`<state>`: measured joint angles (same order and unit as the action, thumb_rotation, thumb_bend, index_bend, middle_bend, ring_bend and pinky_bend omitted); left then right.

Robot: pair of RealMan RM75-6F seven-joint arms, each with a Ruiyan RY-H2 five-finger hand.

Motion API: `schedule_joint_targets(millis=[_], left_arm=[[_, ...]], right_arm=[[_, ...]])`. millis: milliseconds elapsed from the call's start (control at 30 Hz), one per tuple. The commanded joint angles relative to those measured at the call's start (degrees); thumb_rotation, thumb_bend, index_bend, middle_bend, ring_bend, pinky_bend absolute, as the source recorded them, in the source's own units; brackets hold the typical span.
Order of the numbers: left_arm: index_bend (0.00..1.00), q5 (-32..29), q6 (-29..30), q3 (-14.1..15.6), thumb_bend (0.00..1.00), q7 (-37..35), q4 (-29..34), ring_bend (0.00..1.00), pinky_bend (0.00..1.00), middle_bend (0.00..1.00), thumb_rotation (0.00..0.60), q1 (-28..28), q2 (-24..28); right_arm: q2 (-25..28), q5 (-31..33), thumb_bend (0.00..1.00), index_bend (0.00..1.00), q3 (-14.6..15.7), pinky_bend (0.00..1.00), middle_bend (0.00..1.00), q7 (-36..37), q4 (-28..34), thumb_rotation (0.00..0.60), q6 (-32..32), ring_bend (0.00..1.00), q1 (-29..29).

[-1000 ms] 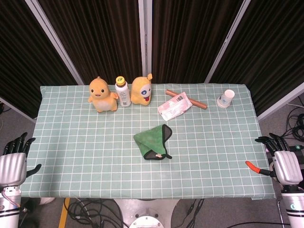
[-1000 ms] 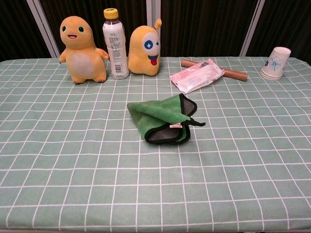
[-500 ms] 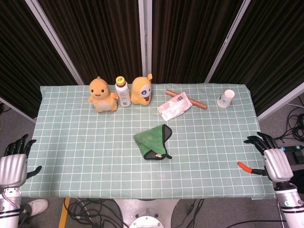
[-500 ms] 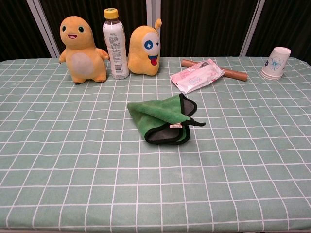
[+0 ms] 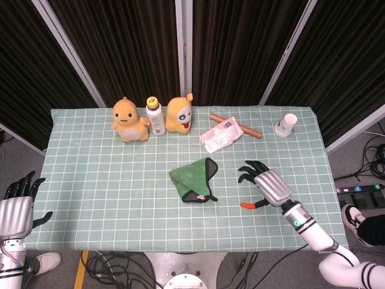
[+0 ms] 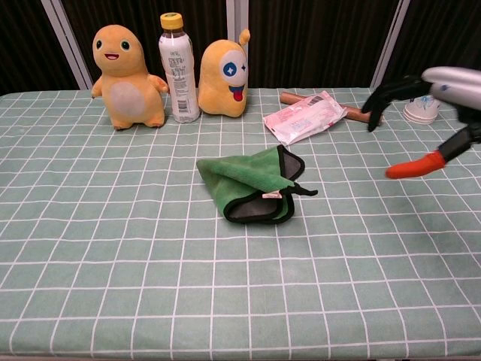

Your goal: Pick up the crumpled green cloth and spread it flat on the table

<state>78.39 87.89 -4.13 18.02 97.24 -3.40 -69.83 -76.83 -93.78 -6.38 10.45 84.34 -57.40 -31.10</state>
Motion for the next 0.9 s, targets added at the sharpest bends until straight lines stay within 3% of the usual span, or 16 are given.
schedule_joint_targets(millis=[33, 533, 900], left_arm=[[0.25, -0.06, 0.11, -0.14, 0.15, -0.23, 0.09, 0.15, 0.19, 0.18, 0.600, 0.07, 0.19], [0.25, -0.66, -0.17, -0.88, 0.15, -0.55, 0.42, 0.15, 0.19, 0.18, 0.600, -0.14, 0.68], [0.25, -1.43, -0.92, -0.94, 0.15, -1.05, -0.35, 0.15, 0.19, 0.18, 0.600, -0.22, 0.22]], right_arm=[[-6.52, 1.58, 0.00, 0.38, -1.01, 0.11, 0.19, -1.45, -5.59, 0.418, 5.04, 0.06, -5.20], [-21.41, 1.27, 0.03, 0.38, -0.22, 0.10, 0.19, -0.48, -23.65, 0.428, 7.76, 0.05, -13.96], [-16.30, -0.15, 0.05, 0.29, 4.13, 0.07, 0.14, 0.08, -21.98, 0.436, 3.97, 0.01, -12.00]])
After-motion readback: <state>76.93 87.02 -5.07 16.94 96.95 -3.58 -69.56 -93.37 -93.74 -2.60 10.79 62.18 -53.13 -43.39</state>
